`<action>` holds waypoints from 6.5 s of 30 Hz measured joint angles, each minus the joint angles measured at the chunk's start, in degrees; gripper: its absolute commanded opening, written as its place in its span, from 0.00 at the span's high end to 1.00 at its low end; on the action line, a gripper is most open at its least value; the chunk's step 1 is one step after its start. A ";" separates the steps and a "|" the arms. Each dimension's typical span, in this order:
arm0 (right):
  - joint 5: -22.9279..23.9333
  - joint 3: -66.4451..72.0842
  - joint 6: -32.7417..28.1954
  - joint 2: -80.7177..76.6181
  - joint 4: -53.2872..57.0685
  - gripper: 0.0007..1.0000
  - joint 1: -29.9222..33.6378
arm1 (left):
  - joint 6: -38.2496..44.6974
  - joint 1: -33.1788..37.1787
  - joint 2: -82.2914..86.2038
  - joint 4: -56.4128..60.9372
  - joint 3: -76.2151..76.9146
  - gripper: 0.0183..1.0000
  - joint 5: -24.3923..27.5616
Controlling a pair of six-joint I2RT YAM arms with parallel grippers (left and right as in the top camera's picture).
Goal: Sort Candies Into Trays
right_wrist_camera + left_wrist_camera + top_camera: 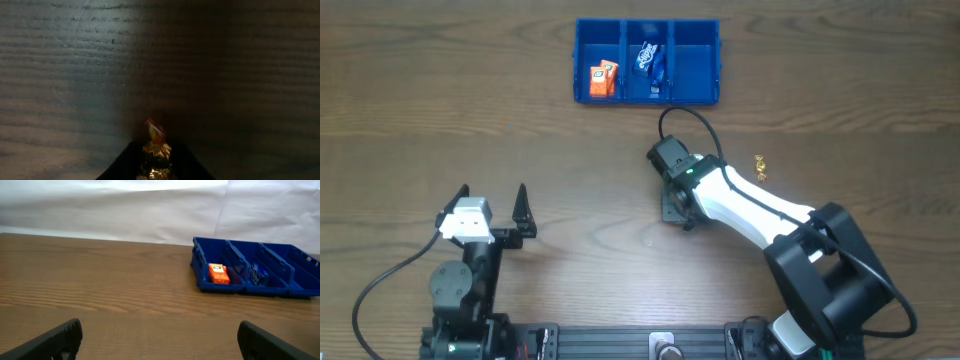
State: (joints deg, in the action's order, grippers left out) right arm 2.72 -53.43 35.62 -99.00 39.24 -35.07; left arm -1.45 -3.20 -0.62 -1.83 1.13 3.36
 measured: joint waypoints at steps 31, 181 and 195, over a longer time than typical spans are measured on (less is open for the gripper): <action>8.22 -51.63 -15.37 -20.06 -1.49 0.82 18.03 | 0.00 0.00 0.00 -0.02 0.00 0.00 0.00; 8.85 -19.96 -21.29 3.28 -1.92 0.43 26.21 | 0.00 0.00 0.00 -0.02 0.00 0.00 0.00; 5.16 -2.75 -21.44 2.27 -7.80 0.44 27.82 | 0.00 0.00 0.00 -0.04 0.00 0.00 0.00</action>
State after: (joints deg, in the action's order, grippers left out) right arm 7.88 -56.18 14.17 -96.73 31.44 -7.25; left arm -1.45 -3.20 -0.62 -1.87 1.13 3.36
